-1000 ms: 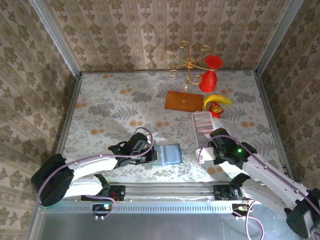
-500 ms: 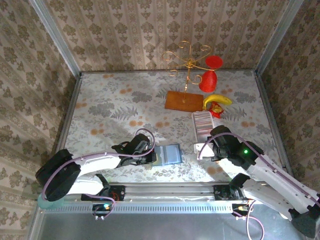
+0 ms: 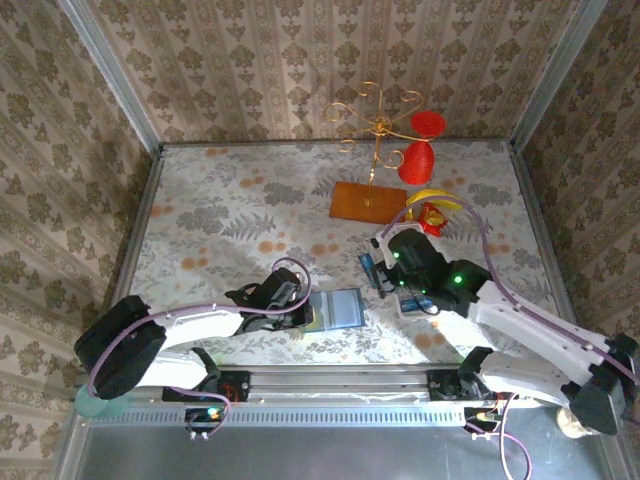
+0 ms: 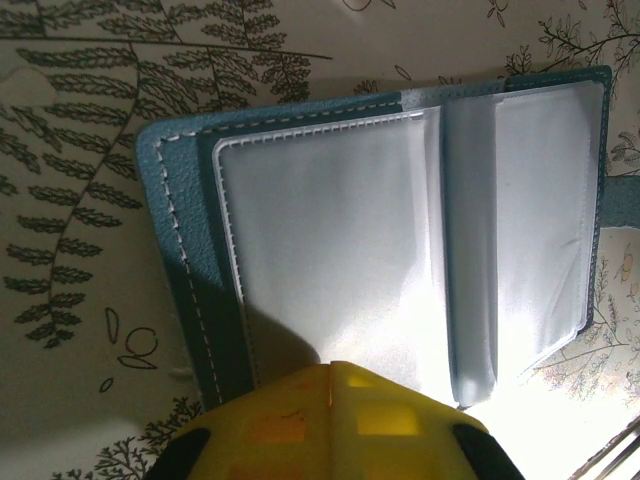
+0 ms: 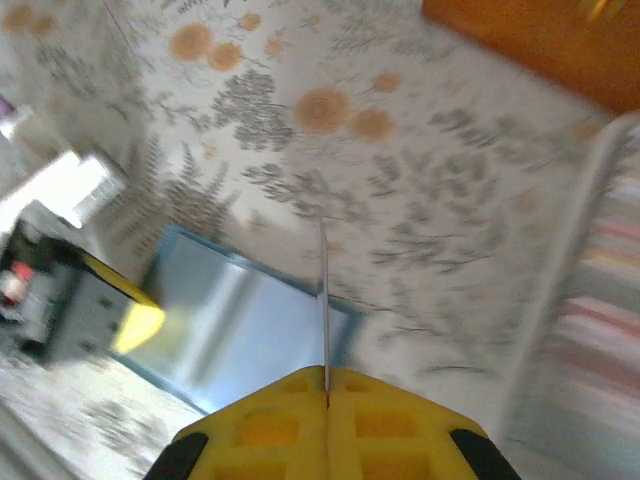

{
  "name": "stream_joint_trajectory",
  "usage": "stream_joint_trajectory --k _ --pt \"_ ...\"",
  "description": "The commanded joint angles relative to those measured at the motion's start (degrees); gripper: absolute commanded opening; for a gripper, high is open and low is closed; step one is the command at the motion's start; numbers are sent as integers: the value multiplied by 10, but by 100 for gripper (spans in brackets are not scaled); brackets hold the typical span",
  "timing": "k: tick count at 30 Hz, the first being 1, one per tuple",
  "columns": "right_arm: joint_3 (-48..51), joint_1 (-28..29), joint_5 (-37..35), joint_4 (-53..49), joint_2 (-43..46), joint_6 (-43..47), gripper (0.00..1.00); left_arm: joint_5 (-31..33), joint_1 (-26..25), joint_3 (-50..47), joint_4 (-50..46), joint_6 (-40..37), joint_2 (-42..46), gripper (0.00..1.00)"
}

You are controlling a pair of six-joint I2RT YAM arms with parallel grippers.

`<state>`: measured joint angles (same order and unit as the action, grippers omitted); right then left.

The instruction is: Put the credit cards into the card holder

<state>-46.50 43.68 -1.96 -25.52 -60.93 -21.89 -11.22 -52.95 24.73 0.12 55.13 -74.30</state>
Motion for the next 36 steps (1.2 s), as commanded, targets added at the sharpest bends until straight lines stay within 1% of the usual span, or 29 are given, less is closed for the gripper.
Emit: stream_joint_trajectory --k 1,2,4,8,12,14,27,36 --pt "50 15 77 139 -34 -289 0 13 -2 -13 -9 -9 2 0" --pt "60 21 75 159 -46 -319 0 12 -2 -13 -7 -10 1 0" --pt "72 35 72 192 -69 -347 0 12 -2 -12 -6 -13 -1 0" --pt "56 54 52 161 -131 -341 0 9 -2 -12 -7 -15 -1 0" --pt "57 54 77 199 -183 -347 0 4 -2 -11 -6 -22 0 0" --pt "46 57 85 203 -205 -346 0 5 -3 -12 -6 -22 3 0" --pt "56 81 85 246 -243 -366 0 8 -3 -19 0 -17 3 0" --pt "58 87 70 223 -249 -363 0 9 -3 -21 1 -15 1 0"
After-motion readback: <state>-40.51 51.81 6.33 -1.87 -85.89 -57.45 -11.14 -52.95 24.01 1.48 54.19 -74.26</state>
